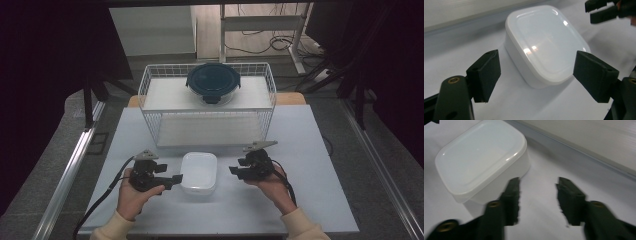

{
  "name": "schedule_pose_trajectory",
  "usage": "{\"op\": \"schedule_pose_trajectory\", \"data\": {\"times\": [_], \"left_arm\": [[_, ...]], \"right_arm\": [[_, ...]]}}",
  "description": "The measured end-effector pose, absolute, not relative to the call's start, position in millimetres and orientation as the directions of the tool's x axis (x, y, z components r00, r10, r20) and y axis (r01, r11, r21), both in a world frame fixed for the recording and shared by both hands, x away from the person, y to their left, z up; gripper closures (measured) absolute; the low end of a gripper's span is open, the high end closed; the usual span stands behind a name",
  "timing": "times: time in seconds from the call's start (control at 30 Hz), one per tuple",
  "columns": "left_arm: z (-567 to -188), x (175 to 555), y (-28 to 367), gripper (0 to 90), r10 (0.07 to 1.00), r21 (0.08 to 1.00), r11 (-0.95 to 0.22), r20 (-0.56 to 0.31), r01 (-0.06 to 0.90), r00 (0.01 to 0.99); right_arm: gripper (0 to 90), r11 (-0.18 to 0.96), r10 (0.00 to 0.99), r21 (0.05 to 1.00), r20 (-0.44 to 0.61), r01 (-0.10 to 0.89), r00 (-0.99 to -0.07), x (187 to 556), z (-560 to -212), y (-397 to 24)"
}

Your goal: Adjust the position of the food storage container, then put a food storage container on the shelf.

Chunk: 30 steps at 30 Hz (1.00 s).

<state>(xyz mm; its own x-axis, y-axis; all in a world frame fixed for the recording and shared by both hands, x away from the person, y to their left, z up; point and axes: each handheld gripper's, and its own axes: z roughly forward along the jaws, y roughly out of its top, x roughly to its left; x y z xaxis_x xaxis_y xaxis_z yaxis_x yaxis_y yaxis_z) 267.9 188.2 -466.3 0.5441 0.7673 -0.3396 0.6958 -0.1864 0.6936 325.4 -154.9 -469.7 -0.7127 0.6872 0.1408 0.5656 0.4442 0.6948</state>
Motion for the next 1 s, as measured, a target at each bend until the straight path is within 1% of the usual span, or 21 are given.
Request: {"op": "schedule_pose_trajectory", "data": {"times": [0.07, 0.2, 0.3, 0.33, 0.4, 0.43, 0.6, 0.73, 0.83, 0.9, 0.93, 1.0], "left_arm": [[-464, 270, 191, 21.9, 0.763, 0.698, -0.17, -0.353, 0.695, 0.541], [-462, 273, 195, 22.2, 0.754, 0.705, -0.152, -0.37, 0.693, 0.542], [-462, 275, 197, 22.3, 0.753, 0.704, -0.148, -0.375, 0.695, 0.54], [-462, 276, 197, 23.6, 0.751, 0.702, -0.149, -0.377, 0.696, 0.541], [-462, 276, 195, 27.2, 0.763, 0.709, -0.169, -0.345, 0.684, 0.546], [-463, 276, 195, 27.8, 0.761, 0.706, -0.173, -0.346, 0.686, 0.549], [-463, 278, 197, 27.4, 0.756, 0.693, -0.165, -0.368, 0.701, 0.542], [-464, 282, 200, 27.4, 0.749, 0.687, -0.148, -0.392, 0.711, 0.534], [-474, 289, 205, 28.3, 0.693, 0.651, -0.1, -0.497, 0.753, 0.522], [-479, 292, 209, 29.0, 0.711, 0.637, -0.092, -0.496, 0.765, 0.498], [-482, 295, 211, 29.9, 0.698, 0.625, -0.07, -0.526, 0.778, 0.485], [-484, 298, 213, 31.9, 0.681, 0.612, -0.051, -0.557, 0.789, 0.475]], "right_arm": [[37.4, 0.424, 0.695, 0.702, 0.154, 0.573, -0.703, 322, -469, -158], [30.6, 0.367, 0.711, 0.715, 0.197, 0.595, -0.675, 320, -465, -162], [27.7, 0.343, 0.711, 0.721, 0.22, 0.602, -0.668, 318, -463, -162], [27.3, 0.336, 0.707, 0.722, 0.231, 0.605, -0.668, 318, -462, -161], [28.1, 0.326, 0.699, 0.723, 0.25, 0.609, -0.67, 317, -462, -159], [29.1, 0.324, 0.692, 0.72, 0.262, 0.614, -0.673, 316, -462, -158], [30.1, 0.334, 0.678, 0.714, 0.271, 0.615, -0.683, 313, -462, -153], [29.7, 0.298, 0.674, 0.714, 0.312, 0.634, -0.669, 311, -460, -147], [30.8, 0.284, 0.663, 0.715, 0.334, 0.639, -0.67, 311, -459, -139], [32.0, 0.274, 0.648, 0.703, 0.369, 0.656, -0.666, 311, -461, -133], [32.7, 0.275, 0.644, 0.695, 0.38, 0.664, -0.664, 311, -463, -130], [34.4, 0.274, 0.644, 0.68, 0.396, 0.68, -0.655, 313, -468, -125]]}}
